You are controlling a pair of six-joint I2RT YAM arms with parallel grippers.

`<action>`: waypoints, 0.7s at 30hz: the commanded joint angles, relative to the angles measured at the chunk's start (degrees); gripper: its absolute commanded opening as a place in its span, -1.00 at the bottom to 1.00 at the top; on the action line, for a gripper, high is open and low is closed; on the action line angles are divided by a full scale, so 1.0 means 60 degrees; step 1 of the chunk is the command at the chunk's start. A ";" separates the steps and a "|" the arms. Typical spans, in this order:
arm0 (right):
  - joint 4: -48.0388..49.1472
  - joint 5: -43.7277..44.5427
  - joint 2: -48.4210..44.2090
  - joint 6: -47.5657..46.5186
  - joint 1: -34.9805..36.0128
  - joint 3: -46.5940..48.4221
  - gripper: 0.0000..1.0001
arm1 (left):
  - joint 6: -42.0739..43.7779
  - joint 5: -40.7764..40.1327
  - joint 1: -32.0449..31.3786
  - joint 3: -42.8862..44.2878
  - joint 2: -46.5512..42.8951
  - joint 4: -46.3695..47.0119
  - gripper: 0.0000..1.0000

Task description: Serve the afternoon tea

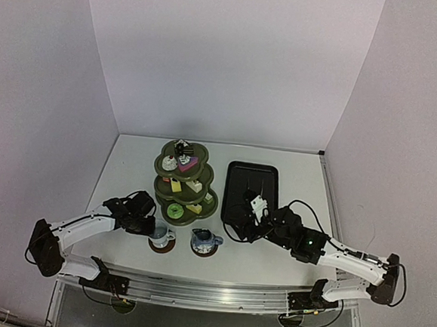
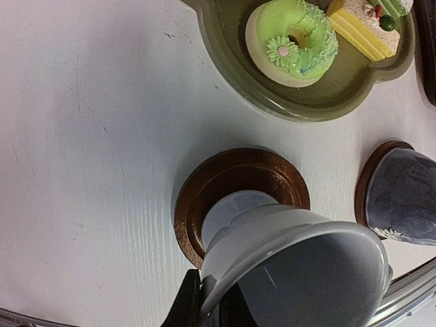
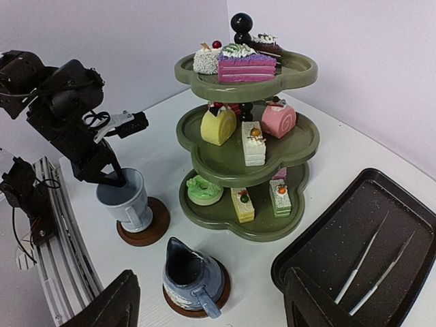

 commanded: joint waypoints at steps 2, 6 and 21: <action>0.0003 0.0282 -0.0472 0.0142 0.0023 -0.0162 0.40 | -0.0179 0.0010 -0.0031 0.0007 -0.0033 0.0815 -1.00; -0.0038 0.0326 -0.0560 0.0112 0.0025 -0.0177 0.40 | -0.0189 0.0103 -0.0031 -0.0203 -0.0003 0.0946 -1.00; -0.0146 0.0342 -0.0655 0.0116 0.0020 -0.0206 0.41 | -0.0246 0.0198 -0.0031 -0.0301 -0.0043 0.1096 -0.86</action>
